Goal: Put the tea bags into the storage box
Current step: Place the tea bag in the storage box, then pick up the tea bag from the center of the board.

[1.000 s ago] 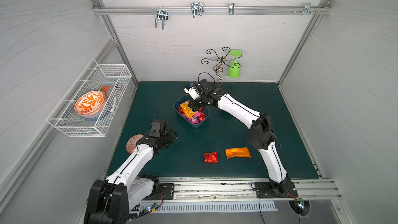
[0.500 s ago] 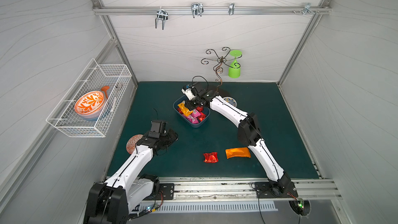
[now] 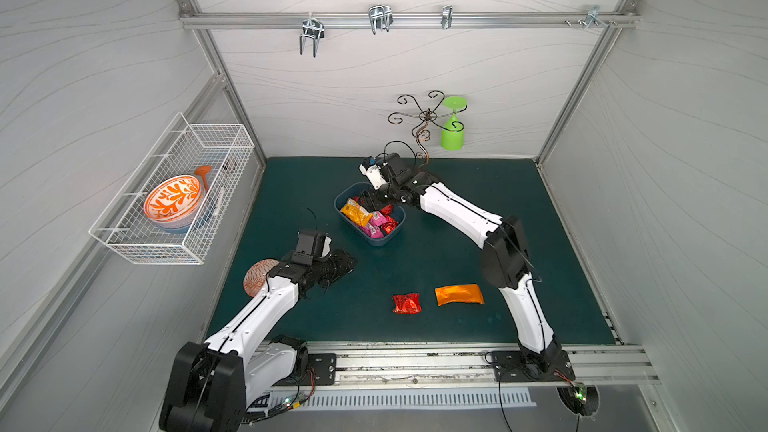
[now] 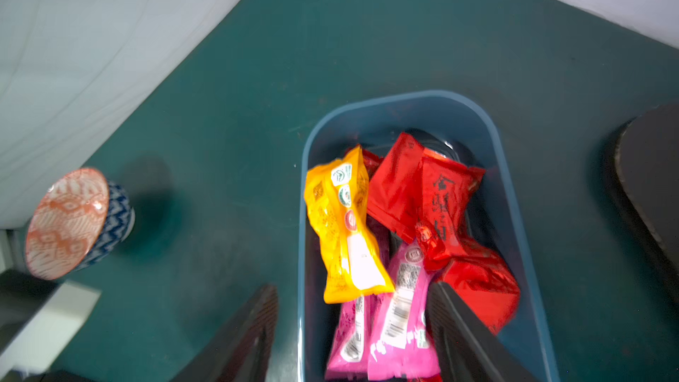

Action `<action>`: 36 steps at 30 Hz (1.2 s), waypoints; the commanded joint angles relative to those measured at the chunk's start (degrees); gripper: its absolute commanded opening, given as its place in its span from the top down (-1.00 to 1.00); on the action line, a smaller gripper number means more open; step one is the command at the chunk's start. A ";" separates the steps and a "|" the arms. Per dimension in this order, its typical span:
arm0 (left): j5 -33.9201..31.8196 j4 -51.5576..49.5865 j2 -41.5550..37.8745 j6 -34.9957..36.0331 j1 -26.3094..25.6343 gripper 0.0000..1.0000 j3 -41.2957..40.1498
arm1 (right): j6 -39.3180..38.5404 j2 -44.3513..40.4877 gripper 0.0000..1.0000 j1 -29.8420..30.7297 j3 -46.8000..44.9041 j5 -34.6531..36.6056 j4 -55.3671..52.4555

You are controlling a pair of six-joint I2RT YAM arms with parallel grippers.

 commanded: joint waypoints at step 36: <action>15.54 -8.23 27.87 8.43 -21.02 -0.02 15.61 | 13.57 -61.03 -0.48 -23.75 -67.06 5.81 -4.12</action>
